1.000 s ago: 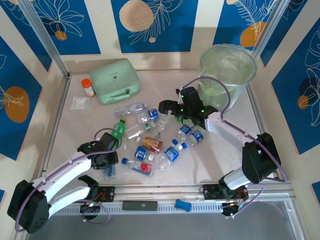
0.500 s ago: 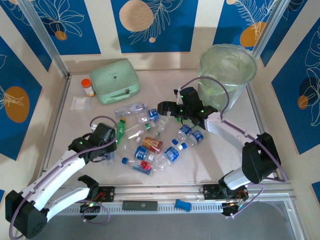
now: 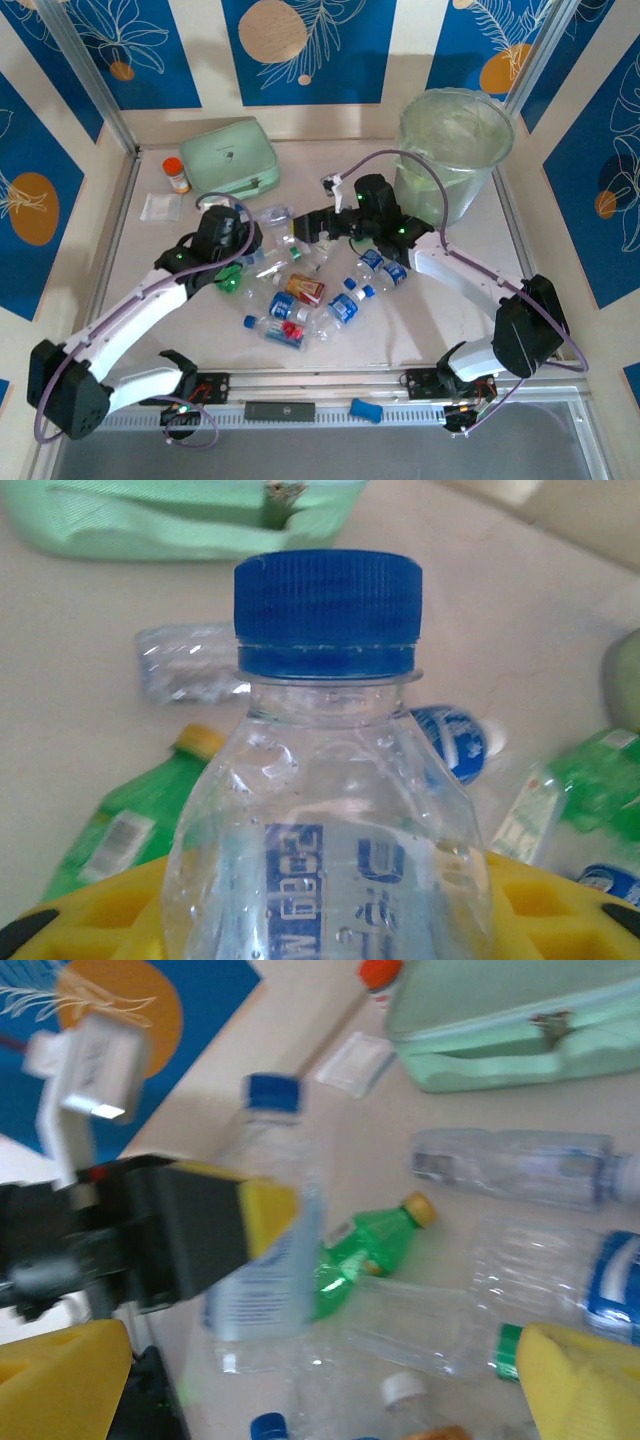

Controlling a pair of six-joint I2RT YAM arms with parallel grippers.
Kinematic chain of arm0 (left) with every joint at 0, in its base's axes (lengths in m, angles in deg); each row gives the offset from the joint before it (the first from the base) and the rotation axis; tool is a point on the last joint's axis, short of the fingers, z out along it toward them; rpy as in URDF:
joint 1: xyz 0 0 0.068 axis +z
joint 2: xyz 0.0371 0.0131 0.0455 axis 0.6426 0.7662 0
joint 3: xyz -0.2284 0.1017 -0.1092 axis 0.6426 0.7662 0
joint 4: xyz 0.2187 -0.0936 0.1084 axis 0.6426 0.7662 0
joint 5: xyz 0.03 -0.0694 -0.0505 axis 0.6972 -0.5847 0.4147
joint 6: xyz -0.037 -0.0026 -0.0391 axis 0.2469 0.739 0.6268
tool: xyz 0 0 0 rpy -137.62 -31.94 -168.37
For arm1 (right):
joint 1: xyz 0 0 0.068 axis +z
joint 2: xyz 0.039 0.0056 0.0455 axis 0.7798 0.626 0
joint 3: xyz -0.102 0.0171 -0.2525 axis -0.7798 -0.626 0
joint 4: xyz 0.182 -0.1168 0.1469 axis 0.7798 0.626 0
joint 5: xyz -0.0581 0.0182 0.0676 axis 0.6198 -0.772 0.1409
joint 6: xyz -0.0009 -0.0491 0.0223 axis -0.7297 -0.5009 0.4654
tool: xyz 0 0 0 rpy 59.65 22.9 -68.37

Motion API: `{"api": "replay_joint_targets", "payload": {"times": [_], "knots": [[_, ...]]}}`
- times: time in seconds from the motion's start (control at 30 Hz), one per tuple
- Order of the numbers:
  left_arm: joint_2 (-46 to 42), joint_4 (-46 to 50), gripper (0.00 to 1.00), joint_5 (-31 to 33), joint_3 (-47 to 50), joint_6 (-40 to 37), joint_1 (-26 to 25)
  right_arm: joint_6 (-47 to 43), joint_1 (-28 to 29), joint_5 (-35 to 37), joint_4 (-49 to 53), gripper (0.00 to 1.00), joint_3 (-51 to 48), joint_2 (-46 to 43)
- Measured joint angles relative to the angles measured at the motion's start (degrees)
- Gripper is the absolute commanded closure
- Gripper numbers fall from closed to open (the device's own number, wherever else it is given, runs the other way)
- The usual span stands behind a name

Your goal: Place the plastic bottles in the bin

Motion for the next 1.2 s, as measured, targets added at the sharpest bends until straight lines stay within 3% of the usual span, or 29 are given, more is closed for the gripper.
{"api": "replay_joint_targets", "payload": {"times": [0.37,0.57,0.8,1.2], "knots": [[5.81,-19.02,0.53,-8.04,-0.57,7.10,0.00,0.87,5.68,1.22,-8.76,0.01,-4.76,2.49],[5.77,-21.68,0.53,-8.50,2.54,9.33,0.52,0.83,6.40,3.80,-10.21,0.00,-4.74,5.33],[4.50,-23.63,0.53,-14.10,2.78,11.91,0.24,0.61,6.49,7.89,-10.36,0.03,-4.74,8.02],[4.70,-24.81,0.48,-16.79,2.84,13.25,0.26,-0.20,7.08,8.24,-10.86,0.44,-4.15,8.28]]}}
